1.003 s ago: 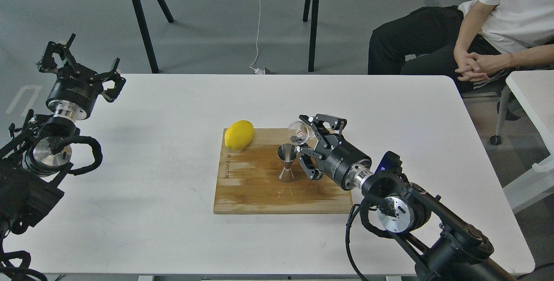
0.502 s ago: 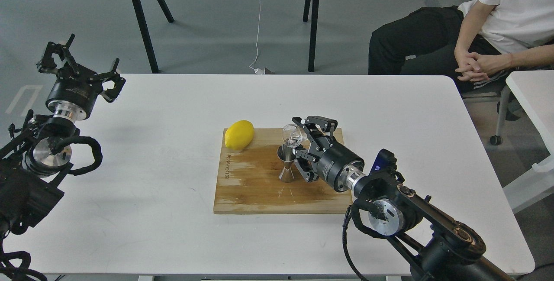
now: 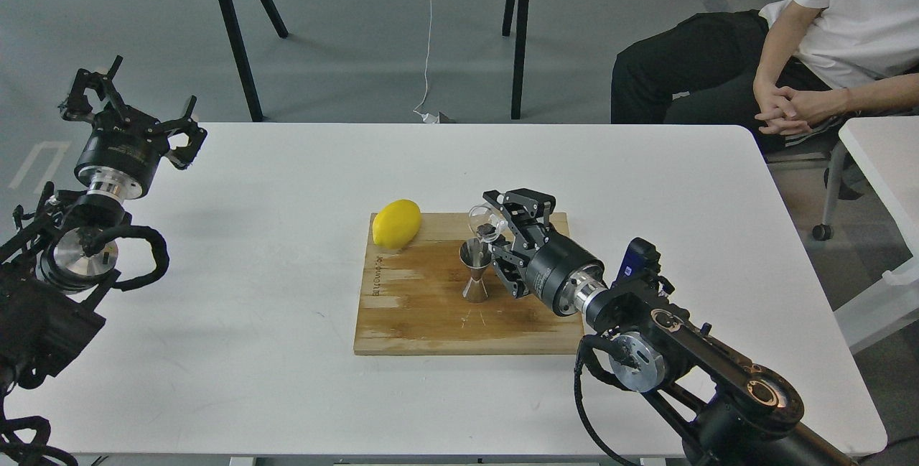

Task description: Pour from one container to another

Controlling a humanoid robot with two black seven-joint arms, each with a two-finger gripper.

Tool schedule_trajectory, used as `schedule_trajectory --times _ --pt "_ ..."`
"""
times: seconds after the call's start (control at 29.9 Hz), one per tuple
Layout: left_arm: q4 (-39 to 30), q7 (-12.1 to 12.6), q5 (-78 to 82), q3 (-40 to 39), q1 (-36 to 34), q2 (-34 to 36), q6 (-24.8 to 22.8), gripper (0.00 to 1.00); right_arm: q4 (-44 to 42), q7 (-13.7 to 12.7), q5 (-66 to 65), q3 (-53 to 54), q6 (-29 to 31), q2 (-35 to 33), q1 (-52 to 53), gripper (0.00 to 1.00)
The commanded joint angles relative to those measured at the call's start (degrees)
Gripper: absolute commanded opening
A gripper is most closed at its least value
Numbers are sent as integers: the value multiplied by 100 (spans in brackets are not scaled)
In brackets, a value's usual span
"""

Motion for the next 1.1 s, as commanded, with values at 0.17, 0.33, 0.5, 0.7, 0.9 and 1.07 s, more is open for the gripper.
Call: schedule_trajectory --times 0.17,0.33,0.5,0.7,0.9,1.07 --pt "-1 0 0 9 0 8 0 100 5 17 -180 -74 -26 7 0 37" --pt "-1 0 0 9 0 34 0 100 -4 44 -548 -83 -26 7 -9 37" --pt "-1 0 0 9 0 34 0 100 -4 105 -707 -127 -52 -2 0 37" --pt "-1 0 0 9 0 34 0 100 5 105 -803 -153 -122 -10 8 37" --pt "-1 0 0 9 0 43 0 100 5 114 -1261 -153 -131 -10 0 37" --pt "8 0 0 0 0 43 0 100 5 114 -1418 -162 -140 -10 8 37"
